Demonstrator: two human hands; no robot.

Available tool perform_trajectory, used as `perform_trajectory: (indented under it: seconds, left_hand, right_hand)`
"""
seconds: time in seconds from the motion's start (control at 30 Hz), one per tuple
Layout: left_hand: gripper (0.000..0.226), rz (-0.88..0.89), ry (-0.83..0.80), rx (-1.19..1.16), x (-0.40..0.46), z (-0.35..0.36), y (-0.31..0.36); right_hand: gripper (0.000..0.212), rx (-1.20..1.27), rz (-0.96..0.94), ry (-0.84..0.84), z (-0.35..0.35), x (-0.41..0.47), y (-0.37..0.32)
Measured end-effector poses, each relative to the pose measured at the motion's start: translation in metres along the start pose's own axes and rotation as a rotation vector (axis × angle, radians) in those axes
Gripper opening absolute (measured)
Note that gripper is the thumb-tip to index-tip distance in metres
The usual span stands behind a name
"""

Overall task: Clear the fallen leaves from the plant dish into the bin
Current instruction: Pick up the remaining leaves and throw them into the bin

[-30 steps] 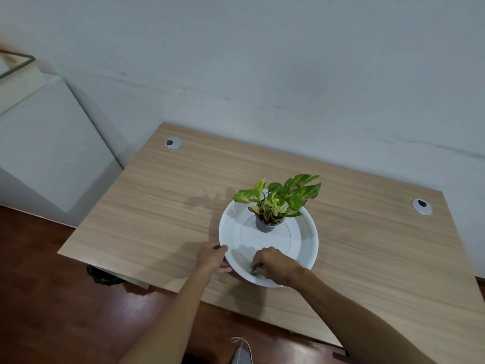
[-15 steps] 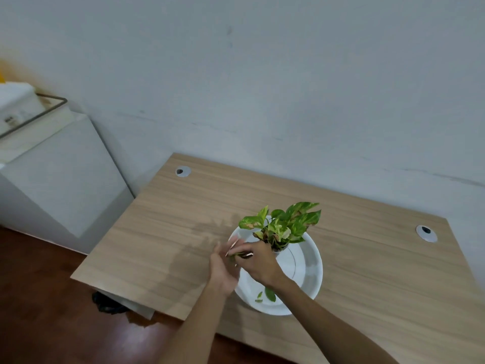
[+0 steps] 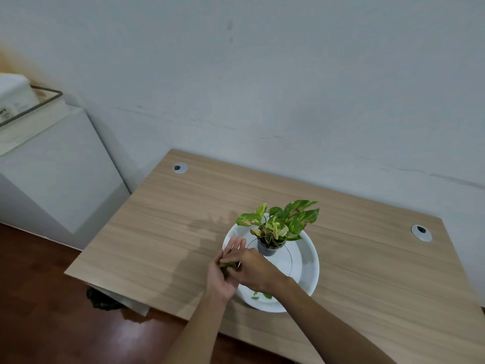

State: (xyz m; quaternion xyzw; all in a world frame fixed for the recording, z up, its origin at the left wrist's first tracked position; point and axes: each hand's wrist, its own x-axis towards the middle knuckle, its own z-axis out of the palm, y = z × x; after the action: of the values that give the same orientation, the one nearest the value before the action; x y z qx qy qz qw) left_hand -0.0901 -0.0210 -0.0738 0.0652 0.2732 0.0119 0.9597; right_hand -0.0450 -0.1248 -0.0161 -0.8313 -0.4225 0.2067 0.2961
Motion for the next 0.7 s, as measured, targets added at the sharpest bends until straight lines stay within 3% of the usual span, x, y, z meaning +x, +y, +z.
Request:
perform_trajectory:
  seconds: [0.27,0.43,0.5,0.63,0.7]
  left_hand:
    - [0.043,-0.006,0.009,-0.073,-0.004,-0.004,0.002]
    - [0.044,0.012,0.045,-0.089,-0.005,-0.015,0.011]
    - [0.045,0.02,0.066,-0.092,-0.005,-0.023,0.012]
    - [0.045,-0.004,0.058,-0.085,-0.008,-0.032,0.007]
    - [0.045,-0.021,0.047,-0.087,-0.009,-0.035,0.003]
  right_hand:
    - [0.023,-0.015,-0.111,0.133,-0.014,-0.007,-0.003]
    - [0.029,-0.032,0.041,0.243,-0.014,-0.031,0.021]
    - [0.03,-0.068,0.112,0.16,-0.013,-0.043,0.034]
    - [0.027,-0.263,0.227,-0.159,-0.008,-0.062,0.064]
    - [0.028,-0.299,0.313,-0.215,-0.002,-0.067,0.075]
